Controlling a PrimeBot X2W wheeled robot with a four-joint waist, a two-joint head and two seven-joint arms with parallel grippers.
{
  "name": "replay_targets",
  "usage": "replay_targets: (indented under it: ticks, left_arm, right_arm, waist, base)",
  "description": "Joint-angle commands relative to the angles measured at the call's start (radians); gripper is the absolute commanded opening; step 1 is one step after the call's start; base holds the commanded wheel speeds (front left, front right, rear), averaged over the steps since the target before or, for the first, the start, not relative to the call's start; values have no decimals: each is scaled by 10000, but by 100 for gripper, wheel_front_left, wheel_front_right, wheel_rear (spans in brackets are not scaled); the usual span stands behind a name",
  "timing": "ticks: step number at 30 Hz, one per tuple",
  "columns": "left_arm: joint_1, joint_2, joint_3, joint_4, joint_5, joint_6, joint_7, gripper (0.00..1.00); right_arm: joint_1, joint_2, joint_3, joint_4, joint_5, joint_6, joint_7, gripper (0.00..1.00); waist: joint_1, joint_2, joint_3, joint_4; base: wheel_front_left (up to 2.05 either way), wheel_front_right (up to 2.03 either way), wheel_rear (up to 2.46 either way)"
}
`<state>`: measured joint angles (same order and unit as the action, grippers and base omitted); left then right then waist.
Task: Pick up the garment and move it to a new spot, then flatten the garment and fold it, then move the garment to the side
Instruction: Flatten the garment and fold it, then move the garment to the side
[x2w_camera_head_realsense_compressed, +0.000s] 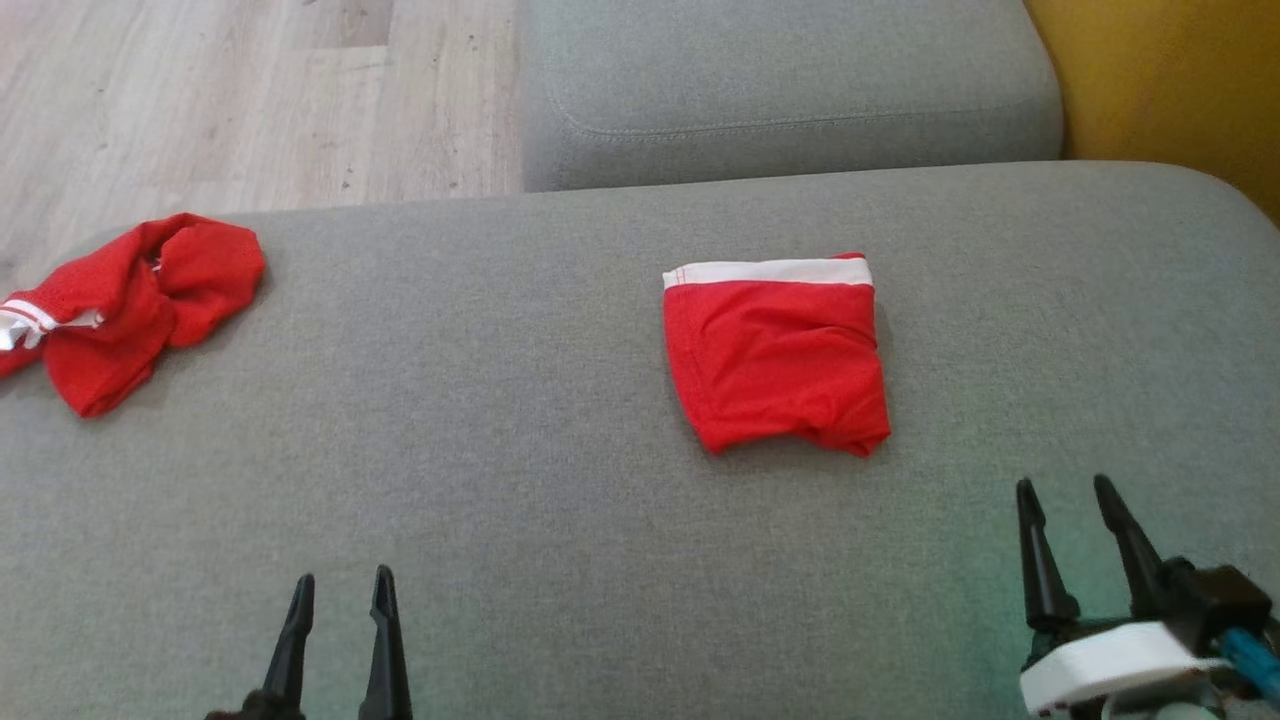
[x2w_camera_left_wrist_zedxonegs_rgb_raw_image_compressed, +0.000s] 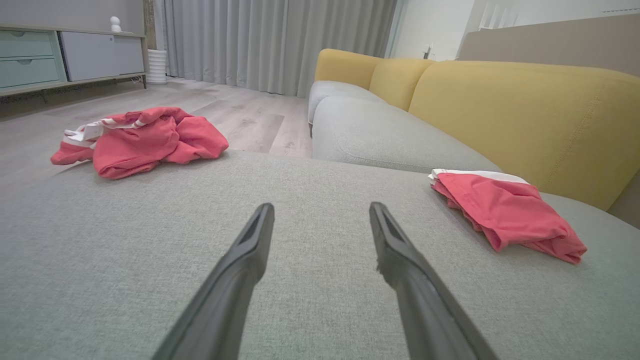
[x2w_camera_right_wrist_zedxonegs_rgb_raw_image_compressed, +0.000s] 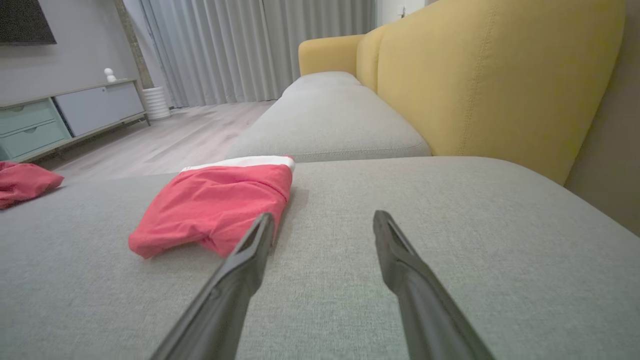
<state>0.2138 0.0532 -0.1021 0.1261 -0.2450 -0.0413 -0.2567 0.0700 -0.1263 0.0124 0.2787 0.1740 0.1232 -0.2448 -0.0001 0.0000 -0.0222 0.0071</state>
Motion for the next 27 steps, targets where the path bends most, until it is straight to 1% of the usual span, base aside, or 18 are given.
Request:
replay_targets:
  ticks: [1, 5, 10, 14, 16, 17, 19, 22, 23, 25, 27]
  left_arm:
    - [-94, -30, 356, -234, 132, -47, -51, 100]
    - [-49, -30, 441, -190, 160, -99, -51, 100]
    - [-38, -30, 485, -162, 167, -152, -51, 100]
    - [-105, -30, 401, -171, 131, -139, -51, 100]
    - [-180, -30, 338, -178, 119, -139, -51, 100]
    - [-180, -30, 338, -178, 119, -139, -51, 100]
    - [-307, -30, 272, -208, 126, -139, -51, 100]
    - [-524, -30, 156, -183, 122, -141, -51, 100]
    - [-609, -30, 98, -160, 114, -143, -51, 100]
    - [-806, -30, -58, -88, 76, -156, -51, 100]
    - [-972, -30, -235, -15, 5, -147, -51, 100]
  right_arm:
    - [-156, 26, 23, -192, -168, 75, -156, 100]
    - [-32, 234, -208, -302, -255, 75, -165, 100]
    - [5, 347, -143, -363, -283, 75, -168, 100]
    - [-325, 353, 118, -258, 173, 75, -146, 100]
    - [-850, 298, 210, -345, 813, 75, 237, 100]
    - [-850, 298, 210, -345, 813, 75, 237, 100]
    - [-1579, 207, 280, -499, 1706, 75, 1173, 100]
    - [-2798, 75, 124, -352, 2838, 75, 2944, 100]
    - [-3214, 114, -99, -121, 3130, 75, 3481, 100]
    - [-4012, 143, -410, 432, 3215, 75, 4263, 100]
    - [-4674, 315, -928, 1307, 3433, 75, 5072, 100]
  waist:
    - [1, 0, -15, 23]
    - [1, 0, -8, 25]
    - [1, 0, 51, -5]
    - [1, 0, 202, 50]
    - [1, 0, 390, 95]
    - [1, 0, 390, 95]
    - [1, 0, 644, 153]
    - [1, 0, 984, 310]
    - [1, 0, 1091, 386]
    - [1, 0, 1285, 593]
    - [1, 0, 1406, 836]
  base:
    - [0, 0, 0]
    - [0, 0, 0]
    - [0, 0, 0]
    - [0, 0, 0]
    - [0, 0, 0]
    - [0, 0, 0]
    - [0, 0, 0]
    - [0, 0, 0]
    - [0, 0, 0]
    - [0, 0, 0]
    - [0, 0, 0]
